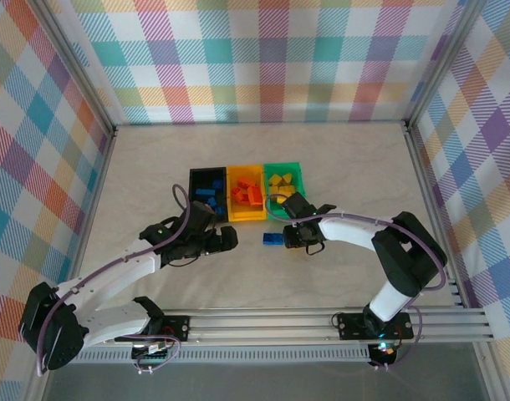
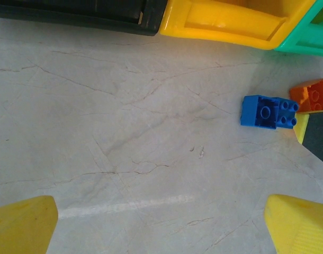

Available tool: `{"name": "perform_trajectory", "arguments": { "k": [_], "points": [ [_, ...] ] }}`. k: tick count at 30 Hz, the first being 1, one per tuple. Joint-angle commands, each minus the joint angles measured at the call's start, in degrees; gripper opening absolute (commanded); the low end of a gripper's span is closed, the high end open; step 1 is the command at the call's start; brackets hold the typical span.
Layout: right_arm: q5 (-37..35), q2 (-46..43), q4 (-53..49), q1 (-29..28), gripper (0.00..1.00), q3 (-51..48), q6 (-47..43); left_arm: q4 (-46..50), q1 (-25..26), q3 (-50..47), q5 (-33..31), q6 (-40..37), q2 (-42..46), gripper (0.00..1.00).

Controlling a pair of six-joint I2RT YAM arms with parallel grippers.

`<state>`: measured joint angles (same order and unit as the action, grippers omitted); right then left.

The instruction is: Sort the legos into containers by color

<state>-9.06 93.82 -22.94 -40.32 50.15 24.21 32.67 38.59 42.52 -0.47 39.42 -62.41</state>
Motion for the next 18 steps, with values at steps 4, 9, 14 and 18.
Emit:
{"name": "perform_trajectory", "arguments": {
  "k": [4,9,14,18],
  "points": [
    [2.6,-3.3,-1.4,-1.5,0.33,-0.4,-0.7,1.7,-1.3,-0.1,-1.1,-1.0,2.3,1.0],
    [5.7,-10.8,-6.1,-3.9,0.29,-0.4,-0.9,4.6,-3.2,-0.5,-4.4,-2.5,4.4,1.0],
    [7.8,-13.7,-9.4,-7.7,0.28,5.6,-1.4,7.2,-6.2,-1.6,-5.6,-3.8,8.2,1.0],
    [8.0,-6.6,-6.0,-7.8,0.3,15.1,-1.1,6.9,-7.3,-3.8,-4.7,-2.3,11.0,1.0]
  ]
}}
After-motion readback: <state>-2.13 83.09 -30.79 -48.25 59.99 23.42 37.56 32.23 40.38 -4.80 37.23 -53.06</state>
